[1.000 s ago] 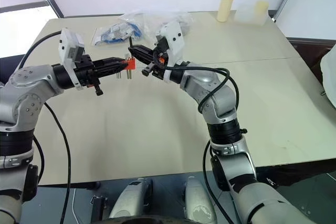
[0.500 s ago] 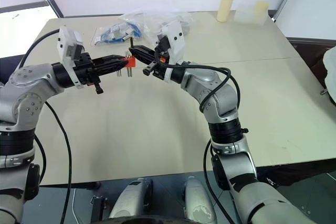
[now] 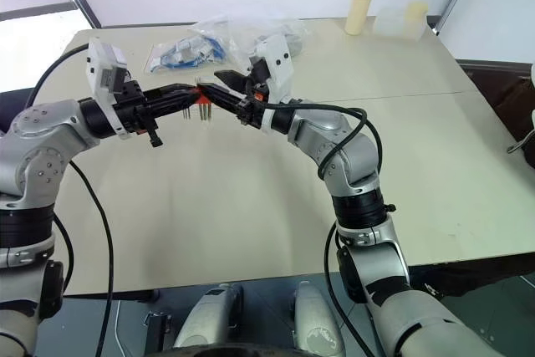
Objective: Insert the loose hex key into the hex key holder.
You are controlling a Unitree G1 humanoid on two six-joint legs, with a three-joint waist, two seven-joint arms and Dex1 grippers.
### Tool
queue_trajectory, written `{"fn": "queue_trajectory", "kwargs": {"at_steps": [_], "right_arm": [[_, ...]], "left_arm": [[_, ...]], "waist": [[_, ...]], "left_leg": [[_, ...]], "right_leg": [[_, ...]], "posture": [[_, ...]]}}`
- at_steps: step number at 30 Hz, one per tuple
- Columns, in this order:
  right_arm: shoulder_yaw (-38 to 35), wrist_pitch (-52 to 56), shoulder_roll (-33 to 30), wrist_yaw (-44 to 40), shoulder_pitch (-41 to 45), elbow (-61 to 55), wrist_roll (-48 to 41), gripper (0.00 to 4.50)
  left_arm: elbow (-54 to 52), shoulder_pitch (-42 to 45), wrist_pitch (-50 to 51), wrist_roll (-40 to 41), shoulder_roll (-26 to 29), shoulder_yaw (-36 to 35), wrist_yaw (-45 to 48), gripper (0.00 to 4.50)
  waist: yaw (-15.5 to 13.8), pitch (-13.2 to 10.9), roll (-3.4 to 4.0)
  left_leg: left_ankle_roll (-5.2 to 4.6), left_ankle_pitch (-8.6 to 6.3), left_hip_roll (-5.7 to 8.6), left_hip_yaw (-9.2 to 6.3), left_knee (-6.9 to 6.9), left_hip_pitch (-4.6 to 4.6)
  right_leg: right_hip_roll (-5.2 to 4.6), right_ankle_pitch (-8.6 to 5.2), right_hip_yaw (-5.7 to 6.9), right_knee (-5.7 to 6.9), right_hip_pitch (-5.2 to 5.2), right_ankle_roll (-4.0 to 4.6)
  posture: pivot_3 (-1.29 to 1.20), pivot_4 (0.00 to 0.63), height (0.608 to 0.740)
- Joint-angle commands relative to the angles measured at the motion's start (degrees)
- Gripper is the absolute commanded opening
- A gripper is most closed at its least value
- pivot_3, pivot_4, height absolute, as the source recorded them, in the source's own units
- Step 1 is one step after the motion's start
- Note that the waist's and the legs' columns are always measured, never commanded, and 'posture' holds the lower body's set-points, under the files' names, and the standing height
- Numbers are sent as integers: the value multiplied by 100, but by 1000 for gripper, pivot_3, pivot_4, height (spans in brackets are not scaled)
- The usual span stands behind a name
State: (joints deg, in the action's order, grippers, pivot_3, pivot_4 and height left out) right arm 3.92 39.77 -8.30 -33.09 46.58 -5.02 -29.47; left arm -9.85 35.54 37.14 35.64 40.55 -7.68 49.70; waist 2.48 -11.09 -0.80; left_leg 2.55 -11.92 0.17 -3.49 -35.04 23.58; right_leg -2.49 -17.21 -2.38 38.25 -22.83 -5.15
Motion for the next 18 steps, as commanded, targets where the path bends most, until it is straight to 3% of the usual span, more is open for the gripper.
{"fn": "queue_trajectory", "kwargs": {"at_steps": [1, 9, 18], "right_arm": [[-225, 188, -316, -217, 47, -598, -328, 2325], [-568, 634, -1266, -398, -613, -1237, -688, 2325], [-569, 708, -1347, -112, -910, -1461, -673, 2325]], "left_arm": [[-112, 98, -112, 29, 36, -178, -28, 449], [-149, -22, 193, 220, -153, -170, -249, 449], [-126, -151, 746, 634, -955, 59, -536, 449]], "waist": [[-9, 0, 0], [-21, 0, 0], [-12, 0, -1]], "left_leg": [[0, 0, 0, 0, 0, 1], [-1, 0, 2, 1, -1, 1], [-2, -1, 0, 0, -3, 1]], "right_leg": [[0, 0, 0, 0, -1, 0], [-4, 0, 1, -6, 5, 0], [0, 0, 0, -4, 4, 0]], "posture": [[0, 150, 740], [0, 150, 740], [0, 150, 740]]}}
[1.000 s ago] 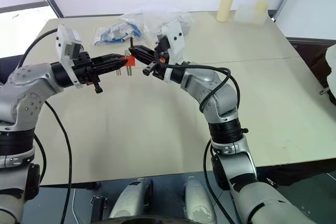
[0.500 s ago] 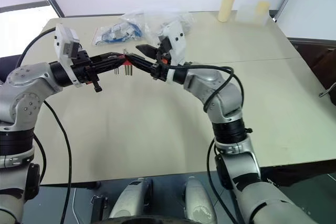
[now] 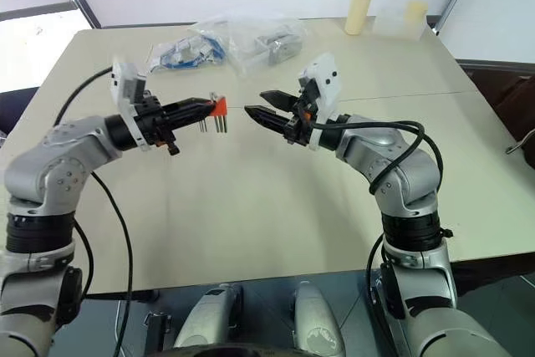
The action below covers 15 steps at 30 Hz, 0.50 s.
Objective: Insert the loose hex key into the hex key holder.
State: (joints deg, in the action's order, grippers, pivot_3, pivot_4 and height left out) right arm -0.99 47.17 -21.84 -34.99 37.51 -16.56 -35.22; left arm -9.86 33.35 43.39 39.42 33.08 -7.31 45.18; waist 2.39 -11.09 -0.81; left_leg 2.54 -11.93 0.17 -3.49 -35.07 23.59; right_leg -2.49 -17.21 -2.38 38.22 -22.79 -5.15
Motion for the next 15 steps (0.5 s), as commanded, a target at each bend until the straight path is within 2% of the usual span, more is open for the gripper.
{"fn": "queue_trajectory", "kwargs": {"at_steps": [1, 15], "right_arm": [[-62, -34, 5, 106, -25, -328, -81, 2325], [-284, 8, -170, 451, -295, -545, -103, 2325]], "left_arm": [[-51, 81, 200, 327, -337, 15, -130, 449], [914, 21, 1193, 840, -1440, 36, -487, 449]], "waist": [[-16, 0, 0], [-22, 1, -1]], "left_leg": [[0, 0, 0, 0, 0, 0], [0, 0, 2, -1, -6, 1]], "right_leg": [[-1, 0, 0, 0, 1, 0], [0, 2, 1, -1, 3, -4]], "posture": [[0, 150, 740], [0, 150, 740]]}}
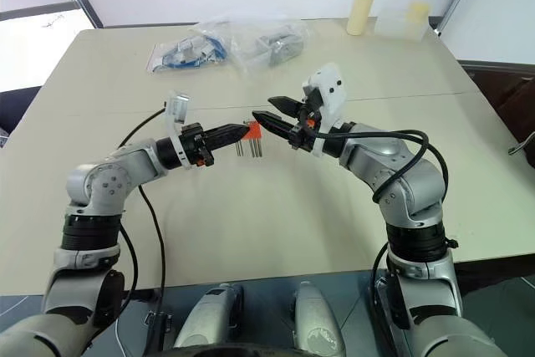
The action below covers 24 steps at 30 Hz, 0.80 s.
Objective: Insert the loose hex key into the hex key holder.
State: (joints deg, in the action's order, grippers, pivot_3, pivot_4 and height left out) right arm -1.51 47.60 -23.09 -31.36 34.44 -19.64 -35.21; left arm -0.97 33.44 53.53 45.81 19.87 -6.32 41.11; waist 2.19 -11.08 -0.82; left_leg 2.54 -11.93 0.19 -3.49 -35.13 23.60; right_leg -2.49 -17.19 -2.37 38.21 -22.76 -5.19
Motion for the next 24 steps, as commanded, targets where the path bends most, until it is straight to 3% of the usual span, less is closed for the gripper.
{"fn": "queue_trajectory", "kwargs": {"at_steps": [1, 13, 16, 22, 24], "right_arm": [[-248, -40, -59, 110, 2, -241, -95, 2325], [-255, -75, -63, 321, -66, -340, -69, 2325], [-246, -95, -61, 335, -58, -325, -52, 2379], [-215, -123, -44, 330, -20, -275, -40, 2379], [-191, -135, -38, 312, -1, -249, -32, 2379]], "left_arm": [[82, -14, 219, 181, -160, -33, -97, 449], [789, -59, 216, -524, -138, 338, -362, 449], [891, -84, 190, -655, -120, 305, -403, 1302], [924, -124, 255, -706, -102, 36, -572, 4375], [857, -156, 325, -648, -58, -137, -672, 4453]], "waist": [[-4, 0, 0], [-5, 0, 0], [-3, 0, 0], [-3, 0, 0], [2, 0, 0]], "left_leg": [[0, 0, 0, 0, 0, 0], [0, 0, 1, 1, 0, 0], [0, 0, 2, 1, 0, 0], [0, 0, 1, 0, 0, 0], [0, 0, 1, -1, 0, 0]], "right_leg": [[0, 0, 0, 0, 0, 0], [0, 0, 0, 0, 0, 0], [0, 0, 0, 0, 0, 0], [-1, 0, 0, 0, 0, 0], [-1, 0, 0, 0, 0, 0]], "posture": [[0, 150, 740], [0, 150, 740], [0, 150, 740], [0, 150, 740], [0, 150, 740]]}}
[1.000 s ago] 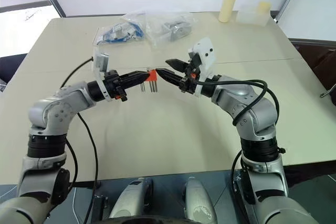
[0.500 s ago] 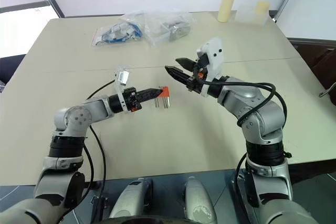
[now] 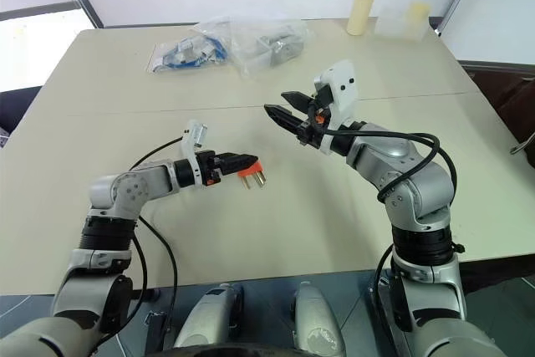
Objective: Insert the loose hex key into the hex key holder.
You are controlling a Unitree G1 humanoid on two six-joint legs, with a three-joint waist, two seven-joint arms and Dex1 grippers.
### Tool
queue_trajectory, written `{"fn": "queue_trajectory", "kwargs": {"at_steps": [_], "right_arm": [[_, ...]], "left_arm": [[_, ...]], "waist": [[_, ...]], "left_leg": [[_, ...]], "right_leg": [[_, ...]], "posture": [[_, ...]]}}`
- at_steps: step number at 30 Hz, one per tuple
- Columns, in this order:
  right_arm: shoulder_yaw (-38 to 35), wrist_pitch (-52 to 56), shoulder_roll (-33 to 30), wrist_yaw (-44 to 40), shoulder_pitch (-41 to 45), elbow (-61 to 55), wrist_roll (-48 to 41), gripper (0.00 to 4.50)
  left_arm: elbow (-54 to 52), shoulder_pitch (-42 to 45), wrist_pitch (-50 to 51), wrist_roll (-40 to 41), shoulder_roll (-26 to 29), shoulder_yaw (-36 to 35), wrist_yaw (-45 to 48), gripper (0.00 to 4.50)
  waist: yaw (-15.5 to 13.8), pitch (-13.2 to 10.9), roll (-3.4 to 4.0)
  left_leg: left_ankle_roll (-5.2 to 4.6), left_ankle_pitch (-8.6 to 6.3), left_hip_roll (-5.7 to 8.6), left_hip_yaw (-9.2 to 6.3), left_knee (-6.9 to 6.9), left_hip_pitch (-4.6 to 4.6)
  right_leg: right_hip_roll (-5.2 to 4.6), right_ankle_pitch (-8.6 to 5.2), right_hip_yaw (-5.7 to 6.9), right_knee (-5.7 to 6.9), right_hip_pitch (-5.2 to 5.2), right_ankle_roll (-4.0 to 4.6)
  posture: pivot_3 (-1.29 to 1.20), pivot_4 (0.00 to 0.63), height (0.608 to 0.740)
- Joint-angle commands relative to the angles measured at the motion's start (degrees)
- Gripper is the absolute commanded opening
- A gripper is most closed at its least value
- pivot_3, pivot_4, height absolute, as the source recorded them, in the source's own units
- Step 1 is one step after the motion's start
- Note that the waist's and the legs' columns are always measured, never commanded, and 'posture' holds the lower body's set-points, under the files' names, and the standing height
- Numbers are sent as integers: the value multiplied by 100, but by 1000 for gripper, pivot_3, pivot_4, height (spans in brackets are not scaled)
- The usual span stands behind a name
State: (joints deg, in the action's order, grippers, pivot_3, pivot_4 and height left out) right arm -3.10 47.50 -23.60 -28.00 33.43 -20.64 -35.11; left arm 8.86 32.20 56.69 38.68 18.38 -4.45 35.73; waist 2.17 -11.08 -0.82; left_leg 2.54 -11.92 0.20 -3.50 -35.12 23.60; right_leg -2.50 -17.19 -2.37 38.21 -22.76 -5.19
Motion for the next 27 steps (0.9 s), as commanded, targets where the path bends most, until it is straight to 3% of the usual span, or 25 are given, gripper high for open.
{"fn": "queue_trajectory", "kwargs": {"at_steps": [1, 8, 13, 20, 27], "right_arm": [[-22, -132, 15, -33, 110, -135, -36, 2379], [20, -138, -1, -118, 137, -80, -43, 2379], [111, -154, -391, -486, 81, -13, 71, 2379], [895, -624, -2357, -2214, -355, 73, 813, 2379], [993, -990, -2989, -2899, -413, 311, 1127, 2379]], "left_arm": [[-174, -50, 51, 94, 123, -389, -154, 4453], [-1131, -459, -119, 31, 1077, -472, 349, 4453], [-1693, -491, -407, 85, 1588, -511, 738, 4453], [-2394, -670, -819, 25, 2409, -626, 1293, 4453], [-2810, -980, -941, 301, 2588, -1015, 1370, 4453]], "waist": [[11, 0, 0], [20, 0, 0], [-53, 0, 0], [-144, 0, 0], [-97, -1, 0]], "left_leg": [[0, 0, 0, 0, 0, 0], [0, 0, -2, -2, 3, 0], [0, 0, 2, -1, 2, 0], [-3, -2, 3, 4, 6, 2], [-8, -6, -9, 7, 5, 0]], "right_leg": [[0, 0, 0, 0, 0, 0], [-1, 0, -1, 0, -3, 0], [-8, 0, -1, -7, 2, 1], [-11, -1, 0, -22, 3, 2], [-9, -1, -8, -22, 0, 2]], "posture": [[0, 150, 740], [0, 150, 740], [0, 150, 740], [0, 150, 740], [0, 150, 740]]}}
